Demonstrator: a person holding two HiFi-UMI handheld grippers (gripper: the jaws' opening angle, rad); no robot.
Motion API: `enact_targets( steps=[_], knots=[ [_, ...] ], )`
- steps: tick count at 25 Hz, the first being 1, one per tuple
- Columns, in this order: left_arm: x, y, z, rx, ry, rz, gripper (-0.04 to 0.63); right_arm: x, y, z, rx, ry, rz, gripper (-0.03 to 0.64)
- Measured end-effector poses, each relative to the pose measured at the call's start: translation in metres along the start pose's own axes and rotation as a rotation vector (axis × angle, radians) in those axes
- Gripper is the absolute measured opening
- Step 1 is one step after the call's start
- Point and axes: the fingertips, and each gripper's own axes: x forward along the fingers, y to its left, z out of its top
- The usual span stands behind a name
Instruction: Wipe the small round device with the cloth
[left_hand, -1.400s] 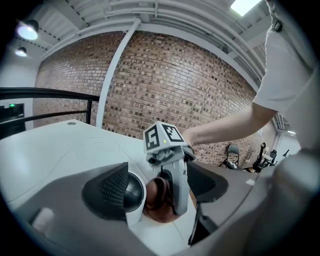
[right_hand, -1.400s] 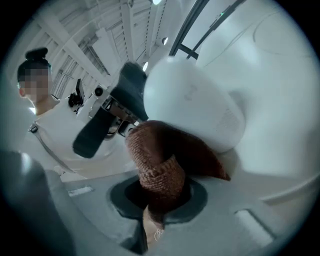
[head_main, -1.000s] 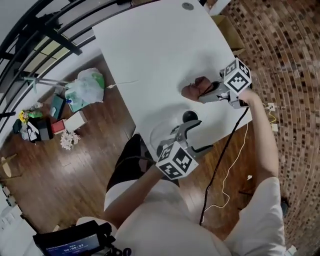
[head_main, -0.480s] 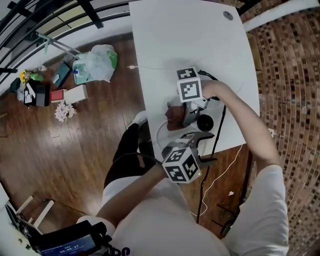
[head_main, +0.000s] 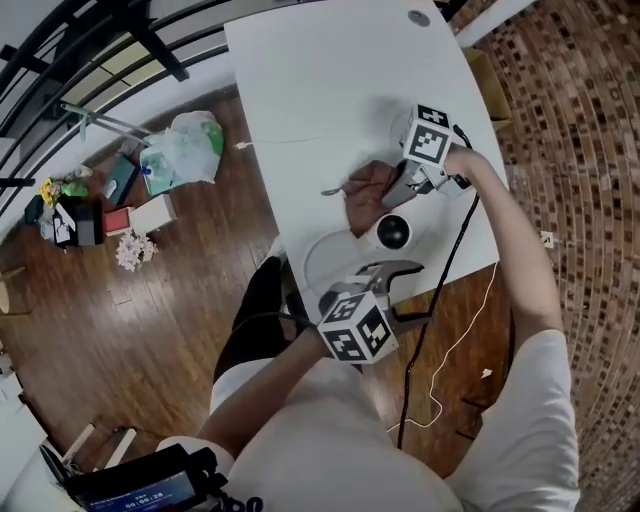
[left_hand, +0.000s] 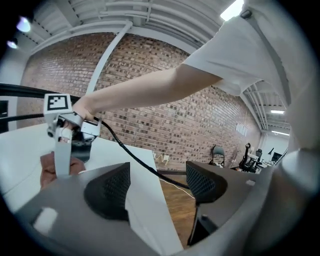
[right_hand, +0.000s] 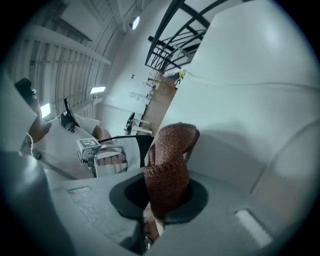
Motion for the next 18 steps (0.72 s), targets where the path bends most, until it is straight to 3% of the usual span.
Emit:
enact_targets(
  steps=[9, 18],
  knots=[
    [0.014, -0.033, -0.005, 0.021, 0.046, -0.128, 0.367, -0.015, -0.002, -0.070, 0.082, -0.458, -0.026, 0.026],
    [0.023, -0.066, -0.019, 0.029, 0.094, -0.211, 0.366, 0.054, 0.037, -0.108, 0.040, -0.650, -0.017, 0.026]
  ],
)
